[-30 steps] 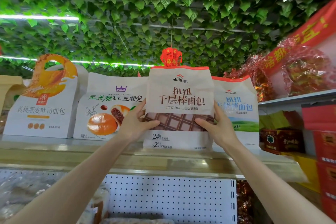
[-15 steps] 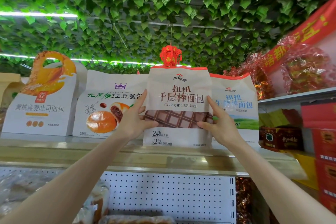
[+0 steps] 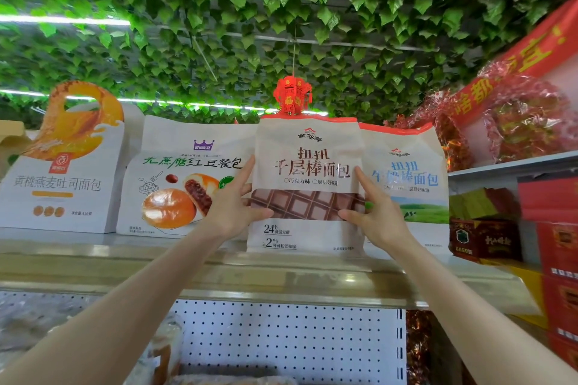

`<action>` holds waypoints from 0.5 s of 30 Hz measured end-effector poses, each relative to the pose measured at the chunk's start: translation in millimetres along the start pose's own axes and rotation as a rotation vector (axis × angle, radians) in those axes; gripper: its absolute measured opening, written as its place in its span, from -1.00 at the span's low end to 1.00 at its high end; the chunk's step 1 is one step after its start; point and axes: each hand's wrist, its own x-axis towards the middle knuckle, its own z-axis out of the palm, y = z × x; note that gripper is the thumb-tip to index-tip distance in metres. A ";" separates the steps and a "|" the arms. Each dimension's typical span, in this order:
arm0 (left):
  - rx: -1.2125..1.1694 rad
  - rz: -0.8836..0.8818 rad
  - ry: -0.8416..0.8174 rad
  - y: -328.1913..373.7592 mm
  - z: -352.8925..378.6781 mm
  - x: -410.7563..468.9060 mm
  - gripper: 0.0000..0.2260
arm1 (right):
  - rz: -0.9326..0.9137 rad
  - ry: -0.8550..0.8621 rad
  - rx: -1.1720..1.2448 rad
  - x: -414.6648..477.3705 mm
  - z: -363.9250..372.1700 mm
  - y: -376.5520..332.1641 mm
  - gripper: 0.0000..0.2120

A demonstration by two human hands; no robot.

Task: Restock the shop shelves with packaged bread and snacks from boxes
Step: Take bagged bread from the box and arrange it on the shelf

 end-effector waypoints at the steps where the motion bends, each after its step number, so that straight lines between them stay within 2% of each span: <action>1: 0.001 -0.004 -0.002 -0.7 0.7 1.4 -0.03 | 0.002 -0.003 -0.002 0.6 0.1 0.0 -0.16; 15: 0.060 -0.030 -0.031 -9.1 7.0 19.3 -0.09 | 0.051 -0.050 -0.045 9.4 2.1 -0.7 -0.18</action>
